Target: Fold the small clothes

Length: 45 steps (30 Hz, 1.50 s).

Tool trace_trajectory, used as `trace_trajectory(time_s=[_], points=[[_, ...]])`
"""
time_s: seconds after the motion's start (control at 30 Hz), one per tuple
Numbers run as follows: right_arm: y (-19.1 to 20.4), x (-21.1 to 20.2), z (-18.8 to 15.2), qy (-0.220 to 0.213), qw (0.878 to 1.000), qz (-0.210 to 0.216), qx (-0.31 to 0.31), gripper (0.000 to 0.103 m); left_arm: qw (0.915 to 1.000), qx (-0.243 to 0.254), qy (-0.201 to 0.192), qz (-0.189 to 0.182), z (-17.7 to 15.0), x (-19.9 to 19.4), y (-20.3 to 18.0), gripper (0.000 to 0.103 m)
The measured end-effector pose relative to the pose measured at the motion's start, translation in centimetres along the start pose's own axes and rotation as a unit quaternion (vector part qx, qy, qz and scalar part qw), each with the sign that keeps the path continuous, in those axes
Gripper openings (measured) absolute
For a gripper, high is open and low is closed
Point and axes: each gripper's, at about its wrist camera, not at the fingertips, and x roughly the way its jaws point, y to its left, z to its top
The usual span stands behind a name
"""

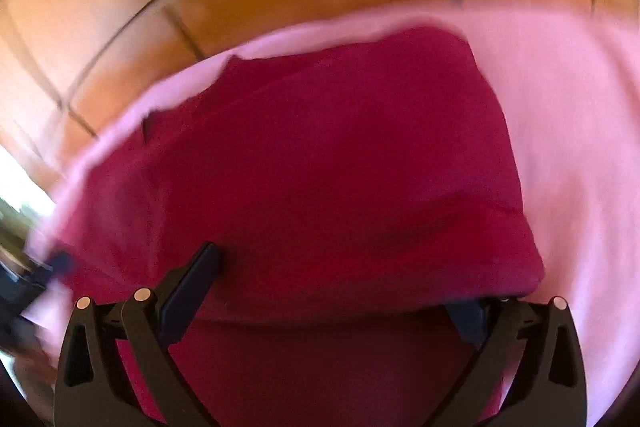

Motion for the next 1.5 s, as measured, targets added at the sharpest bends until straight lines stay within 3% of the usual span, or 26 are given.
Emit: trace_trajectory(time_s=[0.17,0.33,0.4,0.47,0.6,0.73,0.77,0.87,1.07,1.13,1.17,1.2,1.23,1.33,1.5], points=[[0.6,-1.1,-1.1,0.012,1.0,-0.021,0.004,0.101,0.9981,-0.062,-0.006,0.003,-1.1,-3.2,4.1,0.07],[2.4,-4.4,-3.9,-0.007,0.999,-0.05,-0.017,0.101,0.9917,-0.118,-0.05,0.013,-2.1,-8.3,10.3,0.073],[2.9,-4.6,-4.9,-0.013,0.998,-0.049,-0.025,0.101,0.9857,-0.15,-0.077,0.006,-2.4,-10.5,13.3,0.086],[3.7,-4.4,-6.9,-0.027,0.996,-0.07,-0.048,0.101,0.9781,-0.182,-0.098,0.022,-2.5,-12.7,16.6,0.092],[3.8,-4.3,-7.3,-0.037,0.996,-0.077,-0.036,0.101,0.9603,-0.236,-0.136,0.061,-2.2,-16.5,22.3,0.092],[4.3,-3.8,-6.9,-0.032,0.995,-0.085,-0.038,0.101,0.9448,-0.282,-0.154,0.066,-1.0,-18.3,26.6,0.092],[4.3,-3.8,-7.0,-0.032,0.995,-0.086,-0.039,0.101,0.9404,-0.294,-0.157,0.068,-0.6,-18.4,27.5,0.092],[4.3,-3.6,-7.1,-0.041,0.995,-0.082,-0.037,0.101,0.9276,-0.328,-0.167,0.062,0.8,-18.1,29.9,0.07],[4.2,-3.9,-7.5,-0.043,0.995,-0.083,-0.039,0.101,0.9097,-0.376,-0.162,0.07,3.3,-16.4,34.4,0.067],[4.2,-3.8,-7.5,-0.043,0.995,-0.084,-0.039,0.101,0.9117,-0.374,-0.151,0.078,4.1,-15.5,35.1,0.055],[4.2,-3.8,-7.5,-0.043,0.995,-0.083,-0.039,0.101,0.9145,-0.367,-0.144,0.09,4.4,-15.0,35.1,0.041],[4.2,-3.8,-7.4,-0.044,0.995,-0.083,-0.038,0.101,0.918,-0.353,-0.135,0.119,4.8,-14.6,35.0,0.018],[4.2,-3.7,-7.4,-0.044,0.995,-0.082,-0.038,0.101,0.9196,-0.346,-0.129,0.133,4.7,-14.2,34.8,0.01],[4.1,-3.8,-7.4,-0.044,0.995,-0.08,-0.037,0.101,0.9266,-0.319,-0.133,0.148,5.5,-13.9,33.8,0.007],[4.2,-3.7,-7.3,-0.044,0.995,-0.082,-0.037,0.101,0.9599,-0.195,-0.169,0.109,7.1,-14.8,25.6,0.007]])
